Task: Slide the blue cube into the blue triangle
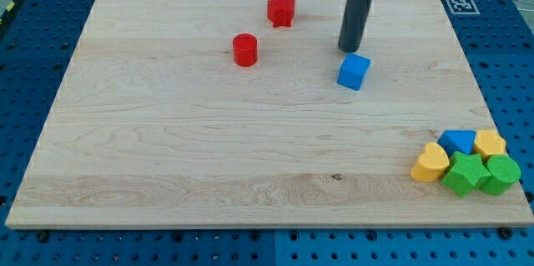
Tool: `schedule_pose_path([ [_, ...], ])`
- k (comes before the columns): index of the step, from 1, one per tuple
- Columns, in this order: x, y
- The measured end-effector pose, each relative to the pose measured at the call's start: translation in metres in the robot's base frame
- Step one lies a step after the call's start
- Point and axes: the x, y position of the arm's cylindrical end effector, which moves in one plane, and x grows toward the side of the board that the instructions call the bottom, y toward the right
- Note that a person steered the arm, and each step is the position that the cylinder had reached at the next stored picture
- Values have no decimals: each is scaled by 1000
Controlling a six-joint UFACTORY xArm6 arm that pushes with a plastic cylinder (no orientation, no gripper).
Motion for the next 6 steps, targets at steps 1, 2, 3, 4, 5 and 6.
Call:
schedule_pose_path([
  [1,0,-6],
  [2,0,-33],
  [3,14,-33],
  [4,44,-28],
  [5,69,0],
  [6,84,53],
])
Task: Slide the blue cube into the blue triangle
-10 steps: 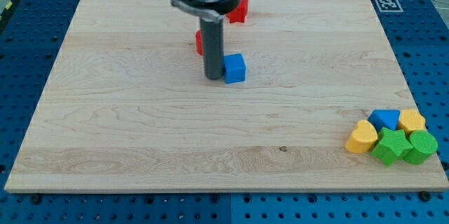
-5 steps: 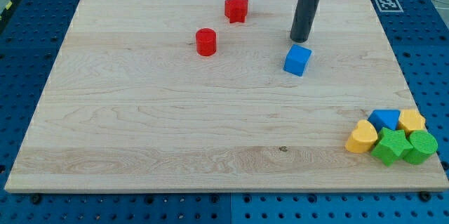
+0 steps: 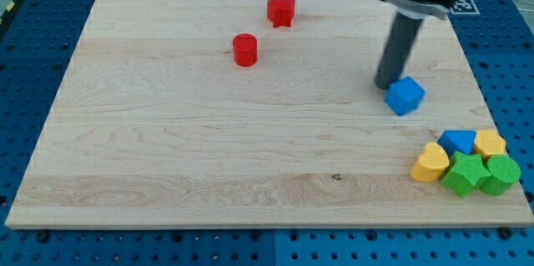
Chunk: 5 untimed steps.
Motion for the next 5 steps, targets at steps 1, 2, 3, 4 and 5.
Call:
schedule_pose_path([
  [1,16,25],
  [2,25,27],
  [3,41,33],
  [4,47,39],
  [5,18,27],
])
